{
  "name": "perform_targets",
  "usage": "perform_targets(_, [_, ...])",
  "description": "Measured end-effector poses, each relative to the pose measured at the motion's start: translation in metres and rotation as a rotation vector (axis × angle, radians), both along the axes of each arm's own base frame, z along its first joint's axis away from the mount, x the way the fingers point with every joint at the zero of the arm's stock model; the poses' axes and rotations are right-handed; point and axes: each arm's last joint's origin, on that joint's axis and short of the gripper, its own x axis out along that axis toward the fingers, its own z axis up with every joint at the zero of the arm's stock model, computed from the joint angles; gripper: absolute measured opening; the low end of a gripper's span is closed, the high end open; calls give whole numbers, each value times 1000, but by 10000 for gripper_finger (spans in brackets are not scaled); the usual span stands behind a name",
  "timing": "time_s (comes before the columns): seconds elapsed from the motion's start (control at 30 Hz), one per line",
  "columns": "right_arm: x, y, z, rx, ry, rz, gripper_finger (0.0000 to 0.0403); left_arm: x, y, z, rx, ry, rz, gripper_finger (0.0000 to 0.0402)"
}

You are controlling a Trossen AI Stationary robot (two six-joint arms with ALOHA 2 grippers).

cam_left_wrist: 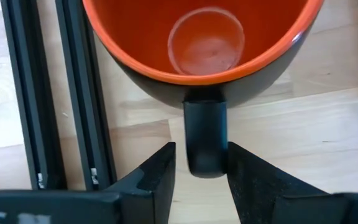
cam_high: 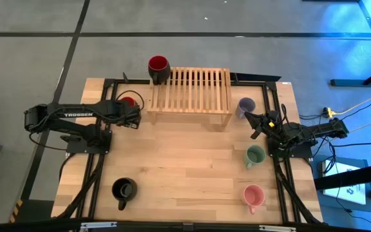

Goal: Place coffee mugs
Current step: Put the black orange mug onto the shelf

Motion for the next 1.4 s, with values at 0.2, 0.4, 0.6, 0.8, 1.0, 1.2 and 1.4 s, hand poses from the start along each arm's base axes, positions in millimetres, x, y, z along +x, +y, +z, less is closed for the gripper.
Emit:
perform_targets(0.2, [0,0,0,-1,1,0,10,0,0,0,6,6,-21,69])
perform_targets(0.4, [0,0,0,-1,1,0,10,1,0,9,-4,-1,8,69])
perform_targets(0.6, [0,0,0,-1,1,0,10,8,-3,56,40,-74,-1,69])
perform_targets(0.8, [0,0,0,-2,1,0,10,7,-12,112,118,-114,-27,69])
perform_targets(1.0, [0,0,0,-2,2,0,10,6,-21,153,142,-228,-60,69])
perform_targets(1.2, [0,0,0,-2,2,0,10,1,-29,189,196,-331,-101,69])
perform_targets(1.4, [0,0,0,-2,2,0,10,10,-38,213,237,-435,-244,69])
